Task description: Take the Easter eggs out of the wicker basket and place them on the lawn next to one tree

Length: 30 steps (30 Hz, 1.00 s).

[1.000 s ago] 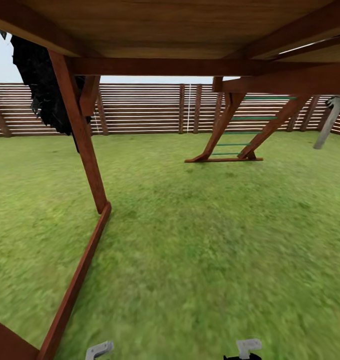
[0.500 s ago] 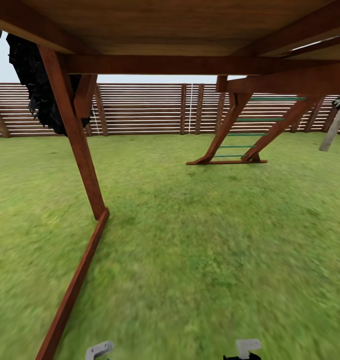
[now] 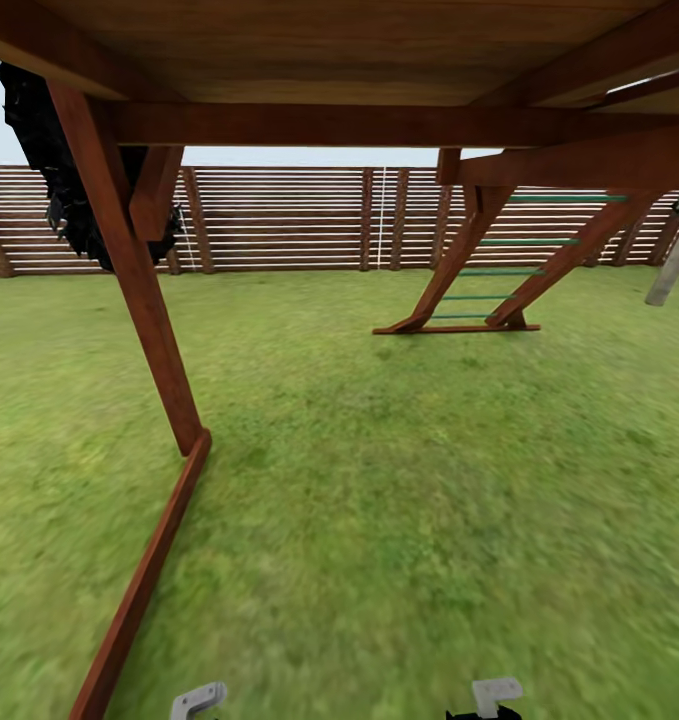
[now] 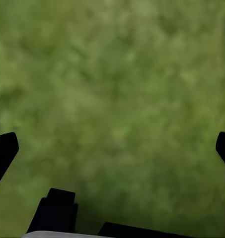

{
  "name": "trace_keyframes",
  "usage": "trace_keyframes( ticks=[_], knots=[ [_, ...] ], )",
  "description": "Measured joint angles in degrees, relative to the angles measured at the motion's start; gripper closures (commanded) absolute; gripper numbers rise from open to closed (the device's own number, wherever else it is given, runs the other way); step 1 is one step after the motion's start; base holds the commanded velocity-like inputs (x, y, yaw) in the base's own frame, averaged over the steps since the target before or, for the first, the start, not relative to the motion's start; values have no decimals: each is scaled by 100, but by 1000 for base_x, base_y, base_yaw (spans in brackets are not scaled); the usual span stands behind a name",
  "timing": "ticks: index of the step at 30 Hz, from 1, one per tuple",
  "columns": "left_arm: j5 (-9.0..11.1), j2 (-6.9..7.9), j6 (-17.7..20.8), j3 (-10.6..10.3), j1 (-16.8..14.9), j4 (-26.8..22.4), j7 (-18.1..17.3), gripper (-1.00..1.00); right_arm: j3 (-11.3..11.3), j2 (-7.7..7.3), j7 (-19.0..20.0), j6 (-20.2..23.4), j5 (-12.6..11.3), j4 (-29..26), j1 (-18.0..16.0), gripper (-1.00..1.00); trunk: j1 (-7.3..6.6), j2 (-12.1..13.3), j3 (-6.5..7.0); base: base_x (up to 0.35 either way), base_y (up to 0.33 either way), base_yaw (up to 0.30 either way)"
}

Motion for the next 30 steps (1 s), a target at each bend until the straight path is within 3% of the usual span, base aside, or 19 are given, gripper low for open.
trace_keyframes(
  ticks=[30],
  knots=[
    [-2,0,-2,0,0,-2,0,-100,0,0,0,-35,-6,0,0,-100,0,0,0,316,0,0]
  ],
)
